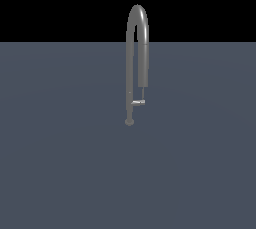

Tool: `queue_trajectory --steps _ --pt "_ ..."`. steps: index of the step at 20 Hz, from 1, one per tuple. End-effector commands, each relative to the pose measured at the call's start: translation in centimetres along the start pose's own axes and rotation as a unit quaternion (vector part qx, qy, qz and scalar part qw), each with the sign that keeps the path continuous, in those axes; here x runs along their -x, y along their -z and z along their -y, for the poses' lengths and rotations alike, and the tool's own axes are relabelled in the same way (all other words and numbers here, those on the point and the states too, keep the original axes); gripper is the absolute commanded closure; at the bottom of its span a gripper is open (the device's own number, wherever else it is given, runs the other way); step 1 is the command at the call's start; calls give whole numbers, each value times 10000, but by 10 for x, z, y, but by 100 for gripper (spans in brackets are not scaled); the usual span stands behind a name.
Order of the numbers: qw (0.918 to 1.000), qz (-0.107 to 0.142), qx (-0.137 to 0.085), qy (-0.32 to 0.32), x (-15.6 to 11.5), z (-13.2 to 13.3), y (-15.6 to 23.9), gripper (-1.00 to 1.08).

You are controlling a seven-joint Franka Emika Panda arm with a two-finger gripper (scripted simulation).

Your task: Turn on the faucet by rotating a designated handle.

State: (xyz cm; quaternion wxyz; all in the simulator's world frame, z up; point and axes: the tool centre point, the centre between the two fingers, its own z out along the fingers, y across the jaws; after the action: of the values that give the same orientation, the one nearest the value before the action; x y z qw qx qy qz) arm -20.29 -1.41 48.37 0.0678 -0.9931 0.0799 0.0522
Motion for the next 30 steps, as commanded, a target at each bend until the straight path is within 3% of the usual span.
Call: queue_trajectory --steps 1,9,16,23,30 --pt "9996 179 -132 -150 -14 1 -3 108" --pt "9932 778 -583 -647 -59 1 -16 108" --pt "9803 1314 -991 -1089 -97 -2 -32 108" --pt "9604 1857 -1407 -1531 -135 -6 -54 108" --pt "9324 2409 -1834 -1976 -170 -13 -80 108"
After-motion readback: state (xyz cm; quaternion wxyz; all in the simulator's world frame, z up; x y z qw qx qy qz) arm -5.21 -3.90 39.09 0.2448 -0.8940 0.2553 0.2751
